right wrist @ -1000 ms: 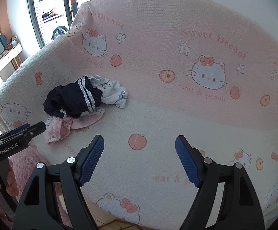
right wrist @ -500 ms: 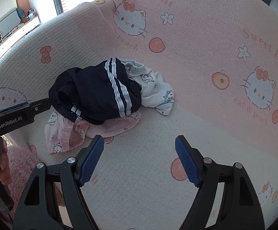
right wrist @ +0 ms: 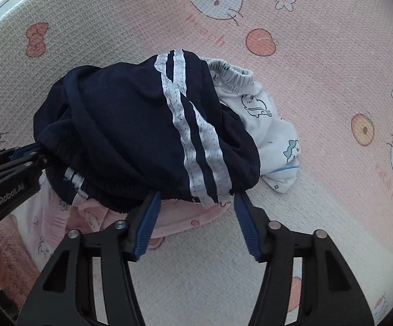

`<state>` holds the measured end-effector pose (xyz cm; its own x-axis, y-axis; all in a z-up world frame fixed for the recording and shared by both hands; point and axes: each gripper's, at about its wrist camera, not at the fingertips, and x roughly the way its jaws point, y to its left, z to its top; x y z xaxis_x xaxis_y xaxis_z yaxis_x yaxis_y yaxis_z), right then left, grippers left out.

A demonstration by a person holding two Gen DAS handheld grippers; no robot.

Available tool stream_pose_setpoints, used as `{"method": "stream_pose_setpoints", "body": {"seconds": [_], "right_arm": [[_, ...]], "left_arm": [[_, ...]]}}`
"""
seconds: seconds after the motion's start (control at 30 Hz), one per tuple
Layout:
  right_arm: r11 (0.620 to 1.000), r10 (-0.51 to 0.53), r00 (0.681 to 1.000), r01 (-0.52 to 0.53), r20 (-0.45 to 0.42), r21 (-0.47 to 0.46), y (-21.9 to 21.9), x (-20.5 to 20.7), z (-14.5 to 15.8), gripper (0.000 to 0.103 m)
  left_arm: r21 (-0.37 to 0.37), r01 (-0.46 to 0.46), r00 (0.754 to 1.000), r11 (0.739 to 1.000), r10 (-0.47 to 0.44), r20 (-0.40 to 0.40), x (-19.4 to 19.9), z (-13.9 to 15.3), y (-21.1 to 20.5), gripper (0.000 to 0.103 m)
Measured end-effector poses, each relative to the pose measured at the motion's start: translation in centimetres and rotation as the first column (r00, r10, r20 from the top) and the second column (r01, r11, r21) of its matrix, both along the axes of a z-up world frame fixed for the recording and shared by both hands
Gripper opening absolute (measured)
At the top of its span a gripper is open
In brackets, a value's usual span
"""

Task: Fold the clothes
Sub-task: 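Grasp the navy shorts waistband with the left gripper while the right gripper grasps another edge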

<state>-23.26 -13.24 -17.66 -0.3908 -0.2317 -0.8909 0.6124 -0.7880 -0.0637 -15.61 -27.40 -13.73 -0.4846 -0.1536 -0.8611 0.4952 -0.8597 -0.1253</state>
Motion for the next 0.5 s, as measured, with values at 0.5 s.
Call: {"method": "stream_pose_setpoints", "body": {"seconds": [0.5], "right_arm": [[0.988,-0.077,0.994,0.066,-0.073,-0.143,7.1,3.1,8.8,0.008]], "left_arm": [[0.011,0.282,0.940,0.959,-0.273,-0.206,3.1,5.8,7.9,0.007]]}}
